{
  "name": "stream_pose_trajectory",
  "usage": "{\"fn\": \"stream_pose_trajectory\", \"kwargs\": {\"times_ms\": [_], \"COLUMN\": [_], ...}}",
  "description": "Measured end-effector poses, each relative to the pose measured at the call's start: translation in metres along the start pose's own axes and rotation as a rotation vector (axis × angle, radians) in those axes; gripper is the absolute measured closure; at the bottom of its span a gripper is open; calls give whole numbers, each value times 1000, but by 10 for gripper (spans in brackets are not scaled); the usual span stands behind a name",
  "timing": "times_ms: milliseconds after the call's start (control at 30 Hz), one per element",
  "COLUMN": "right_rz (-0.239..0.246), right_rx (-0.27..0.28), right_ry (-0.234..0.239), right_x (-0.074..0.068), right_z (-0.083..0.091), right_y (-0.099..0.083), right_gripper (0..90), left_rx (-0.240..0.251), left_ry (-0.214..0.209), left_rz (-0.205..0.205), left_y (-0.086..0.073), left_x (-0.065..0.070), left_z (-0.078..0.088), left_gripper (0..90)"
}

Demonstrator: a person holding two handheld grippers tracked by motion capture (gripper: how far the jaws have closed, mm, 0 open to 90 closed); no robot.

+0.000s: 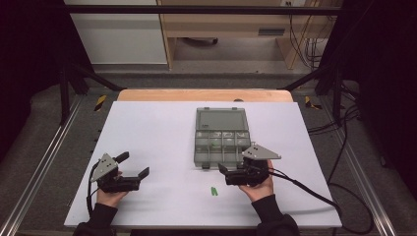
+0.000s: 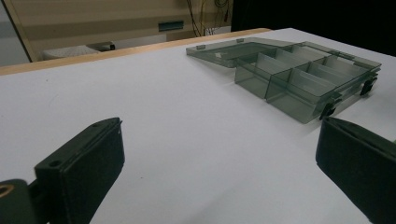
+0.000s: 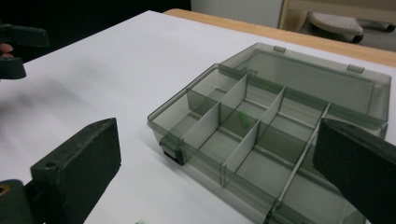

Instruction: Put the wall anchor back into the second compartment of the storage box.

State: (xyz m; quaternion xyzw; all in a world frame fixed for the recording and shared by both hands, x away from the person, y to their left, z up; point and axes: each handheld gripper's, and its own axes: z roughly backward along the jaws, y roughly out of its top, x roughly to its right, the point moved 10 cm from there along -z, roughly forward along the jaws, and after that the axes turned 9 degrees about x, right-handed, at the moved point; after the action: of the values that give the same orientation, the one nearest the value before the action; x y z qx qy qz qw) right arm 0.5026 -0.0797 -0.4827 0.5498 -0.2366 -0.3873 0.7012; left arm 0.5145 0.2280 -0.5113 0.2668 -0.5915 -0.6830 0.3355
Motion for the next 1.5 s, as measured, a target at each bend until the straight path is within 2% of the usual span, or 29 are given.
{"fn": "stream_pose_trajectory", "kwargs": {"times_ms": [167,400,633,833,1200,1367,1500], "right_rz": [-21,-10,-19,-21,6,13,12], "right_rx": [-16,-62,-105,-143,-242,-277,-299], "right_ry": [12,13,39,38,98,111,137], "right_x": [-4,-10,-21,-24,-36,-38,-42], "right_z": [2,2,-1,-3,-8,-9,-9], "right_y": [-9,-23,-38,-49,-76,-84,-88], "right_gripper": [25,32,60,95,230,312,415], "left_rx": [2,3,4,-1,-1,-2,-1], "left_ry": [0,0,0,0,0,1,3], "left_rz": [0,-1,-1,-3,-4,-3,-3], "left_y": [0,0,0,-1,-1,-1,-1], "left_x": [0,0,0,1,1,0,0], "left_z": [0,1,1,0,0,0,1], "left_gripper": [7,5,4,5,5,6,6]}}
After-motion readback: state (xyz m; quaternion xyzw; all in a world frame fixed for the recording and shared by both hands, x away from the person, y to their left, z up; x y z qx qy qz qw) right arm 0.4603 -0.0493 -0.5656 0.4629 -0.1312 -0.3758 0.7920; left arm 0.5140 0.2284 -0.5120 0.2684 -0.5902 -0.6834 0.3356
